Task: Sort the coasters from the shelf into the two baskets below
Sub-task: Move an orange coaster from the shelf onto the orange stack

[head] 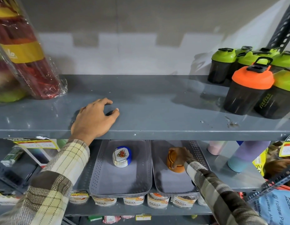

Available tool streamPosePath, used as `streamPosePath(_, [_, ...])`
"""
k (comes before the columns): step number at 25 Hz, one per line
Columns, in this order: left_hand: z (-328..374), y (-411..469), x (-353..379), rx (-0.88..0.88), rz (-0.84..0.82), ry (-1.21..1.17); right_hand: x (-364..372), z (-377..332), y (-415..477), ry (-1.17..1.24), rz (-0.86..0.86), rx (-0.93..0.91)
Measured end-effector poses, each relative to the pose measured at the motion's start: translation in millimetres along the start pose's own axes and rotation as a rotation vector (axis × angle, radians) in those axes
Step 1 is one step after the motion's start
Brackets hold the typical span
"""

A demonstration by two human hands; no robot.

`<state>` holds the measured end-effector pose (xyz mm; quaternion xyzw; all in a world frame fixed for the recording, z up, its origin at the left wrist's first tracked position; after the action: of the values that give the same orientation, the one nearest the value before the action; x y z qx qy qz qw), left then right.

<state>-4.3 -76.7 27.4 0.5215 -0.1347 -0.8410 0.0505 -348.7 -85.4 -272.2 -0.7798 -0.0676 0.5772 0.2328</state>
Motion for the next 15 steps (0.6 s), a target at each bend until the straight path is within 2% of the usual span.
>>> streamPosePath(6, [-1,0,1,-0.011,-0.012,0.000,5,0,-1,-0.076,-0.042,0.044])
streamPosePath(8, [-1,0,1,-0.013,-0.015,-0.007,-2,-20,-2,-0.076,0.024,-0.037])
streamPosePath(10, [-1,0,1,-0.015,-0.017,-0.012,-10,-59,0,-0.025,0.106,-0.198])
streamPosePath(12, [-2,0,1,-0.012,-0.019,-0.003,-12,-104,0,0.070,0.122,-0.315])
streamPosePath(15, [-2,-2,0,-0.016,-0.013,-0.013,-2,-170,-6,0.198,0.111,-0.362])
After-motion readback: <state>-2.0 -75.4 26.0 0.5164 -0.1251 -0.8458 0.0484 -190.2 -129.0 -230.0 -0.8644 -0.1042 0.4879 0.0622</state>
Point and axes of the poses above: each hand's wrist, its own y-axis towards the middle knuckle, its own x-axis out of the palm, z = x × y, the point moved 8 cm from there along y, towards the middle knuckle, and after that the axes turned 2 degrees about -z, right-handed, at the moved point
